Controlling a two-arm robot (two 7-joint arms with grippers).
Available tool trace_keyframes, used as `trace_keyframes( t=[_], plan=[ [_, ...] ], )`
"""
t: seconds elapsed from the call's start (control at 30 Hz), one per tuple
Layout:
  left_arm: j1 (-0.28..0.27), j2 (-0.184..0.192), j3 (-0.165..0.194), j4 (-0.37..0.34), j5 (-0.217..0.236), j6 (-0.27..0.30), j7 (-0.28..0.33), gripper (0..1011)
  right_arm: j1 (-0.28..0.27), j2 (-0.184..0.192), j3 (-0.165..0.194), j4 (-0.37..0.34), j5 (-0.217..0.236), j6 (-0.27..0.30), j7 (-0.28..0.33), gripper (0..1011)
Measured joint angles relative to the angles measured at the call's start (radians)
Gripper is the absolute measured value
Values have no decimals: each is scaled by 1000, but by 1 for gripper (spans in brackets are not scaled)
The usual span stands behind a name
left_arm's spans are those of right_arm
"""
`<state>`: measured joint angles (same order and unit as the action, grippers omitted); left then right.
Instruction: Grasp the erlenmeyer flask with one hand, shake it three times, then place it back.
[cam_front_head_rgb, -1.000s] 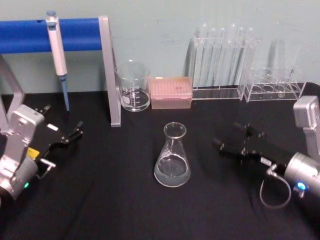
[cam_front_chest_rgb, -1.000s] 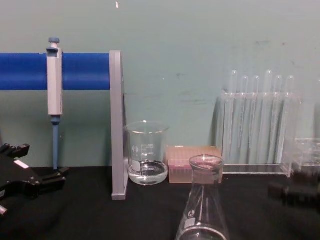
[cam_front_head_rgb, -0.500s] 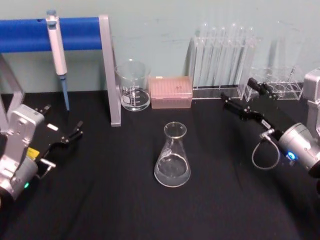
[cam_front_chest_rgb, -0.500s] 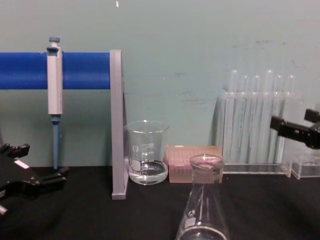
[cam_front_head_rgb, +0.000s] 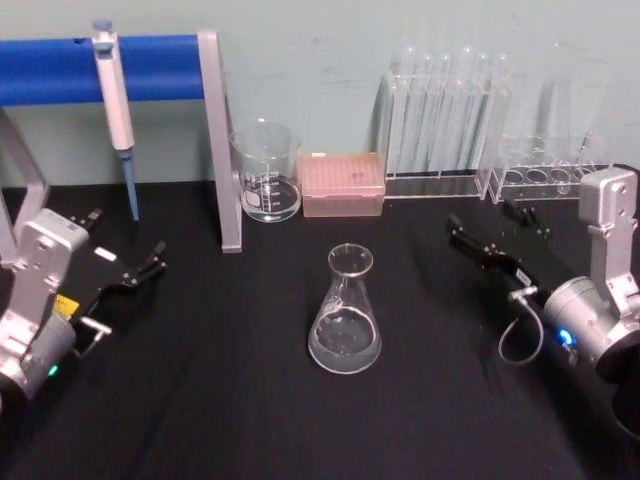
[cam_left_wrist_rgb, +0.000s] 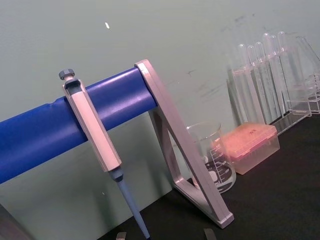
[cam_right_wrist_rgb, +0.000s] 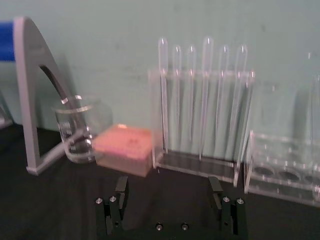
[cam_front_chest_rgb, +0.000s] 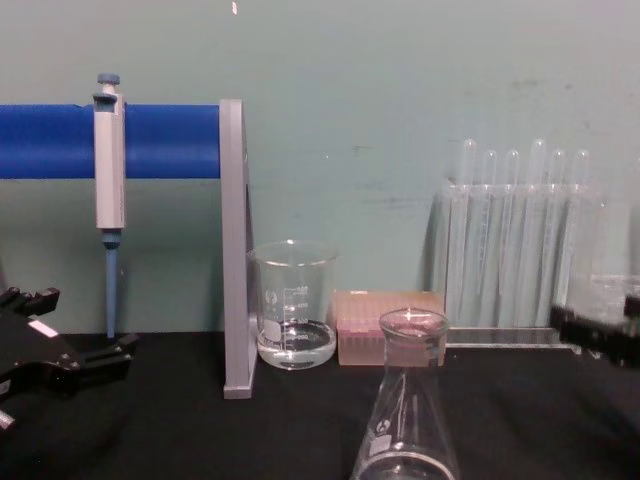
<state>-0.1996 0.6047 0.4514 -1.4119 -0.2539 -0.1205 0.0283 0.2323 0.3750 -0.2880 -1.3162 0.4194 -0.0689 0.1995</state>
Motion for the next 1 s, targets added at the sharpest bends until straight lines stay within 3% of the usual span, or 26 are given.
trace_keyframes(
  t=[0.47,1.0],
  plan=[
    [0,0,0,0,0,0,0,1001,-8,-34,13,34,-28,61,-2,1000],
    [0,0,0,0,0,0,0,1001,-8,-34,13,34,-28,63,0,1000]
  ],
)
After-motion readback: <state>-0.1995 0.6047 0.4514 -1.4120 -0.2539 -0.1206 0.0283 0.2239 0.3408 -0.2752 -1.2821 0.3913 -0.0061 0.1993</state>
